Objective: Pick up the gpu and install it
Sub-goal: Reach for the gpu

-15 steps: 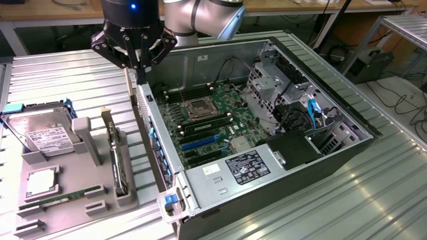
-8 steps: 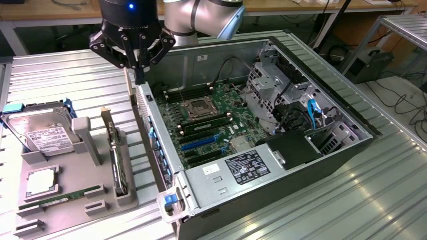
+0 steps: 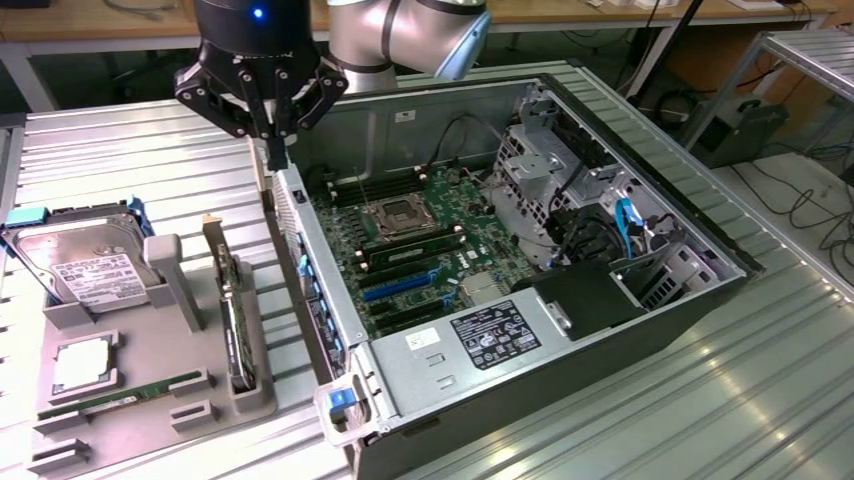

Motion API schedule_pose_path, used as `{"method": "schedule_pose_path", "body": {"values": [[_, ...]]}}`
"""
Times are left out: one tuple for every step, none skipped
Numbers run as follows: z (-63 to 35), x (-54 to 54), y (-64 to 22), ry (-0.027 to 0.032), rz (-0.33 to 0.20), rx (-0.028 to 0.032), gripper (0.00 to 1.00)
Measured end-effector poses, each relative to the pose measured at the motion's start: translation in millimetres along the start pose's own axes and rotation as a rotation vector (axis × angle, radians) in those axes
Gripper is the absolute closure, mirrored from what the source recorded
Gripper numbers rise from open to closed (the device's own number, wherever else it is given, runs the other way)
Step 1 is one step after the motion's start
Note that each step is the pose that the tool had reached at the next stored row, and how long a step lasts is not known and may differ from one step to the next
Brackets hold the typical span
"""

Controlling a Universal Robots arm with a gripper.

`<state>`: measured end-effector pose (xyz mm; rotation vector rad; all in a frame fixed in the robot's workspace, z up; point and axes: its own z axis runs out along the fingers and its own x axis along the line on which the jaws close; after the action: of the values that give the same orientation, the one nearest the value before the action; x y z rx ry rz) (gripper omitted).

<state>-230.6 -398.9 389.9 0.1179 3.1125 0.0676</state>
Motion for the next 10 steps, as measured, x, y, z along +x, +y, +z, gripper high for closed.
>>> {"method": "schedule_pose_path", "body": {"values": [[0.0, 0.4, 0.0, -0.0001, 0.000, 0.0000, 0.89], [0.0, 0.8, -0.1, -0.0001, 0.000, 0.0000, 0.89], [0.0, 1.3, -0.1, -0.0001, 0.000, -0.0001, 0.89], [0.0, 1.7, -0.1, 0.0000, 0.000, 0.0000, 0.89], [0.0, 2.1, -0.2, 0.0000, 0.000, 0.0000, 0.89], [-0.1, 2.6, -0.2, 0.0000, 0.000, 0.0000, 0.89], [-0.1, 3.1, -0.2, -0.0001, 0.000, 0.0000, 0.89], [-0.1, 3.5, -0.3, 0.0000, 0.000, 0.0000, 0.89], [-0.1, 3.9, -0.3, 0.0000, 0.000, 0.0000, 0.89], [-0.1, 4.3, -0.3, -0.0001, 0.000, -0.0001, 0.89]]}}
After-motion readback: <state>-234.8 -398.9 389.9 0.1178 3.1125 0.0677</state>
